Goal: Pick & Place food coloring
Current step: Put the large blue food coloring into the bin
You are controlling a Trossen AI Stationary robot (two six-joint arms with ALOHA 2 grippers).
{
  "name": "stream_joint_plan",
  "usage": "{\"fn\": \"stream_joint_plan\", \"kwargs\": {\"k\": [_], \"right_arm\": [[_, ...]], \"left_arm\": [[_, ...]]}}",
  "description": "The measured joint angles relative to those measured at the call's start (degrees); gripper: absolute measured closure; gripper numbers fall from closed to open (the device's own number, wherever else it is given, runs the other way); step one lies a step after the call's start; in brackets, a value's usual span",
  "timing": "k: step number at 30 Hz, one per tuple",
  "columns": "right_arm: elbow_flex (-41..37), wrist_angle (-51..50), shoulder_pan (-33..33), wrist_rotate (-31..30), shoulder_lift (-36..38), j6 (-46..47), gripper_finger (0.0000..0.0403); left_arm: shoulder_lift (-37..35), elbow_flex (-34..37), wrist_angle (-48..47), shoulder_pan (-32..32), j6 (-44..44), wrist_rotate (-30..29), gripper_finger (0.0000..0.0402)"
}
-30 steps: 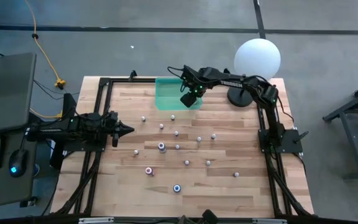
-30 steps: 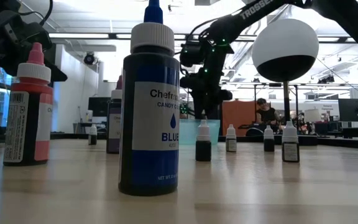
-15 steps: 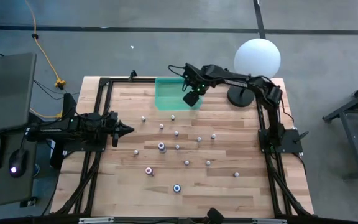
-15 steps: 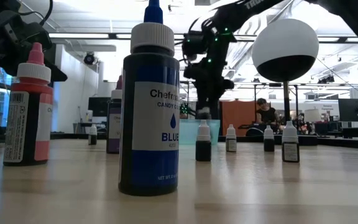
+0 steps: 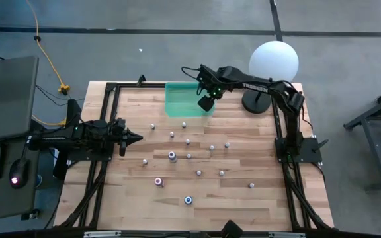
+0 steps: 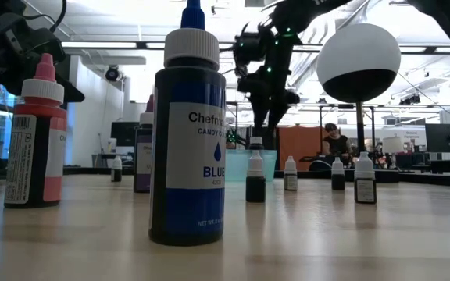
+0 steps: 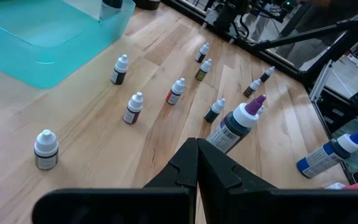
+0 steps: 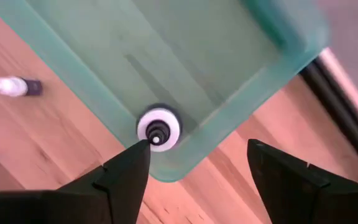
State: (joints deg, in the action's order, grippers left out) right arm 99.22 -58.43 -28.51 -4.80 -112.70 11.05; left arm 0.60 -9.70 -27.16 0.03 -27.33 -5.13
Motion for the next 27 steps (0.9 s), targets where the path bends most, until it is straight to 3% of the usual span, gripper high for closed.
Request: {"fn": "stream_joint_plan", "kwargs": {"k": [6,12,17,22,27], "right_arm": [[0.00,3.05,-0.11,0.80,5.80,-1.33,0.0141],[0.03,10.54,2.52,12.07,14.03,-5.80,0.0141],[0.16,16.44,8.76,17.59,19.89,-13.75,0.0141],[0.16,14.21,17.73,20.03,21.88,-21.77,0.0141],[-0.92,11.34,27.48,14.98,21.63,-21.74,0.0141]], "left_arm": [[0.00,-0.02,0.01,-0.01,0.00,0.00,0.0401],[0.00,0.01,0.01,0.00,0.00,0.00,0.0401],[0.00,-0.02,0.01,-0.02,0.00,0.00,0.0401],[0.00,-0.01,0.01,-0.02,0.00,0.00,0.0401],[0.00,-0.02,0.01,-0.01,0.00,0.00,0.0401]]}}
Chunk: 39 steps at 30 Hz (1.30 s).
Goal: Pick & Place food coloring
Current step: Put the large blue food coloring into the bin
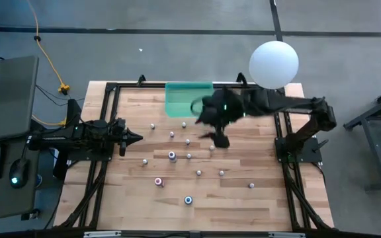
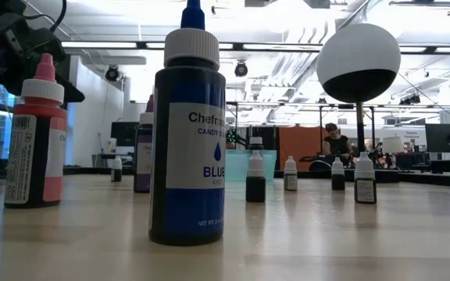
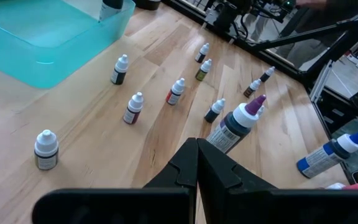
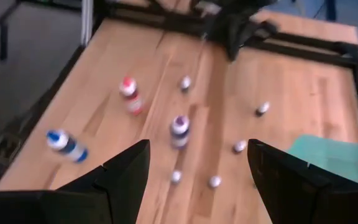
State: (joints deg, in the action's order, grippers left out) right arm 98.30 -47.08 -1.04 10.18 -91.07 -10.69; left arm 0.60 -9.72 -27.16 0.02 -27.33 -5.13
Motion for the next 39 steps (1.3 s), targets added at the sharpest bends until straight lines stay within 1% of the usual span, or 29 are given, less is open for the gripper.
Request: {"fn": "stream_joint_plan", "kwargs": {"k": [3,7,11,17,20,23,29,36,39], "right_arm": [[-3.47,1.06,5.13,-2.46,-0.02,0.36,0.0141],[-10.33,6.61,10.76,-3.15,-0.13,3.08,0.0141],[-20.10,19.25,14.93,-4.44,-0.19,6.10,0.0141],[-34.34,42.77,17.87,-7.59,-0.19,12.29,0.0141],[-40.16,49.94,18.93,-8.08,-0.19,15.83,0.0141],[-45.10,55.33,20.56,-7.15,-0.19,18.59,0.0141],[-52.07,65.24,25.26,-5.84,-0.19,17.26,0.0141],[-57.54,77.75,29.26,-12.79,-1.00,9.86,0.0141],[-57.65,83.81,29.42,-13.05,-3.87,9.21,0.0141]], "left_arm": [[0.00,0.00,0.00,0.00,0.00,0.00,0.0401],[0.00,0.02,0.00,0.01,0.00,0.00,0.0401],[0.00,0.01,0.00,0.01,0.00,0.00,0.0401],[0.00,0.00,-0.01,0.00,0.00,-0.01,0.0401],[0.00,0.01,0.00,0.00,0.00,0.00,0.0401],[0.00,0.02,0.00,0.01,0.00,0.00,0.0401],[0.00,0.00,0.00,-0.01,0.00,0.00,0.0401],[0.00,0.00,0.00,0.00,0.00,0.00,0.0401],[0.00,0.00,0.00,0.00,0.00,-0.01,0.0401]]}}
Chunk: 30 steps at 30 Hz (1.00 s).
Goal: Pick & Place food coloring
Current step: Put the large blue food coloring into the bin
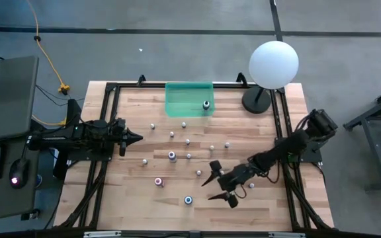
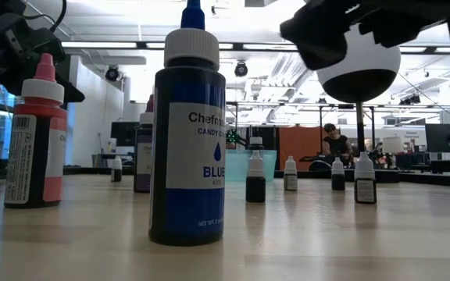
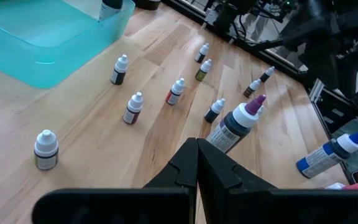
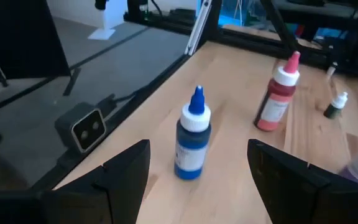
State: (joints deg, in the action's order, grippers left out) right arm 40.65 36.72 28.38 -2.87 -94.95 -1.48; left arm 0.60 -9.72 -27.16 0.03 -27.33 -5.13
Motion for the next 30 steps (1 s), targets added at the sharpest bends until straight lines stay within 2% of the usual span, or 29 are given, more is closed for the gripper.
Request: {"fn": "stream_joint_plan", "kwargs": {"k": [10,15,20,30], "right_arm": [[8.77,2.63,-0.02,-0.20,-11.34,-2.28,0.0141],[10.49,2.45,-0.24,0.08,-13.16,-1.87,0.0141],[11.07,2.64,-0.37,3.00,-15.21,-0.31,0.0141],[11.05,5.36,-1.76,1.65,-15.74,-0.02,0.0141]], "left_arm": [[0.00,0.00,0.00,-0.01,0.00,0.01,0.0401],[0.01,0.02,0.00,0.00,0.00,0.01,0.0401],[0.01,0.00,-0.04,-0.01,0.00,-0.01,0.0401],[0.02,0.00,-0.04,0.01,0.00,0.03,0.0401]]}}
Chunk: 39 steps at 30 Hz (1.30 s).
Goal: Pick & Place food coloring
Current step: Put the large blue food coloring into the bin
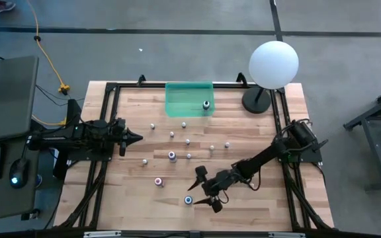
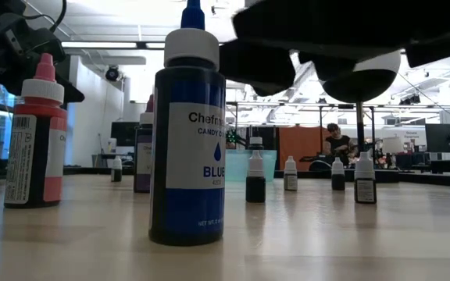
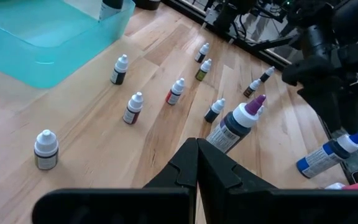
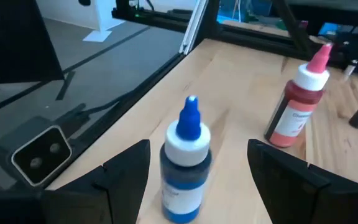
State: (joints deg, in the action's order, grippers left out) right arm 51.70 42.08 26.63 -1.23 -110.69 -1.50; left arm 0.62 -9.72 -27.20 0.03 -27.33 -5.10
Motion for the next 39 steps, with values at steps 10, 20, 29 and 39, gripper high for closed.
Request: {"fn": "stream_joint_plan", "kwargs": {"k": [10,20,29,39], "right_arm": [[0.00,2.03,-0.70,0.08,-0.35,0.54,0.0141],[2.65,2.80,-0.87,3.87,-4.87,3.02,0.0141],[9.05,-0.68,-0.41,3.56,-7.61,2.78,0.0141],[7.48,-7.41,-1.24,6.17,-7.61,4.22,0.0190]], "left_arm": [[0.00,0.01,0.02,-0.01,0.00,-0.02,0.0401],[0.01,0.00,0.03,0.00,0.00,-0.02,0.0401],[0.01,0.01,0.00,-0.02,0.00,-0.02,0.0401],[0.00,0.02,0.04,-0.02,0.00,-0.02,0.0401]]}}
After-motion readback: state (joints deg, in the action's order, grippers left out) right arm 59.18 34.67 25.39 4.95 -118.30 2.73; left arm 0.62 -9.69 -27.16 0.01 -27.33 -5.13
